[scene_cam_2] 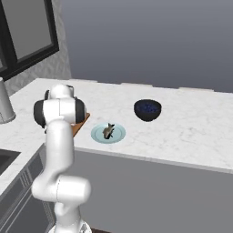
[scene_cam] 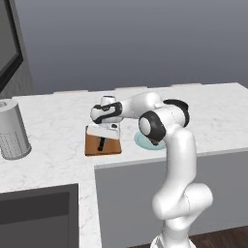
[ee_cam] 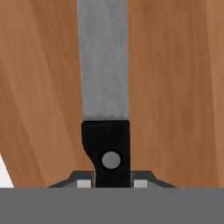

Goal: Pick up the knife from the drawer and place it on the cutting board. Then place the meat from the plate to the cutting board.

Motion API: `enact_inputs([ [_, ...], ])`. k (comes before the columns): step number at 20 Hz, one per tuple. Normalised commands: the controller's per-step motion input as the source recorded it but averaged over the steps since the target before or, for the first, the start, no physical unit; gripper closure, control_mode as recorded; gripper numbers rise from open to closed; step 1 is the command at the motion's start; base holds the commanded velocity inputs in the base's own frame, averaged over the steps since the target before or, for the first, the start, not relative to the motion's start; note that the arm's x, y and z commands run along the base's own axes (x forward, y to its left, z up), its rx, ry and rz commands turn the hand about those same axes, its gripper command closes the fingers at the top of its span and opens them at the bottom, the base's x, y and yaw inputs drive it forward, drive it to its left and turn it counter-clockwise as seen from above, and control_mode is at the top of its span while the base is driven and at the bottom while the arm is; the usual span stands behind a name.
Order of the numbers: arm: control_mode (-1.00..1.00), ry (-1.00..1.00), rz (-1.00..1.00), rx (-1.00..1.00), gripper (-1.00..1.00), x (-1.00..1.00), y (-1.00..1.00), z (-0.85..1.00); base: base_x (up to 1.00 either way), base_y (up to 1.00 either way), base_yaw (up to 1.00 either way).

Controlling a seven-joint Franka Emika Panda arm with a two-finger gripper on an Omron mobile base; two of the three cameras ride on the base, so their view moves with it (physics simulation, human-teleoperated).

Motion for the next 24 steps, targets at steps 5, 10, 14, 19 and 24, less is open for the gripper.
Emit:
enact_inputs([
  [5,-1.00,0.04,0.00,0.00,-1.00,0.33,0.12,-0.18,0.00,0.00,0.00],
  [10,-1.00,0.00,0.00,0.00,-1.00,0.11,0.00,0.00,0.00,0.00,0.00],
  [14,-1.00,0.00,0.01,0.03,-1.00,0.00,-0.13,0.01,0.00,0.00,0.00],
  [19,-1.00,0.00,0.08,0.00,-1.00,0.02,-0.66,0.30,0.00,0.00,0.00],
  [24,-1.00,-0.05,0.08,-0.06,-1.00,-0.11,-0.49,0.89,0.00,0.00,0.00],
])
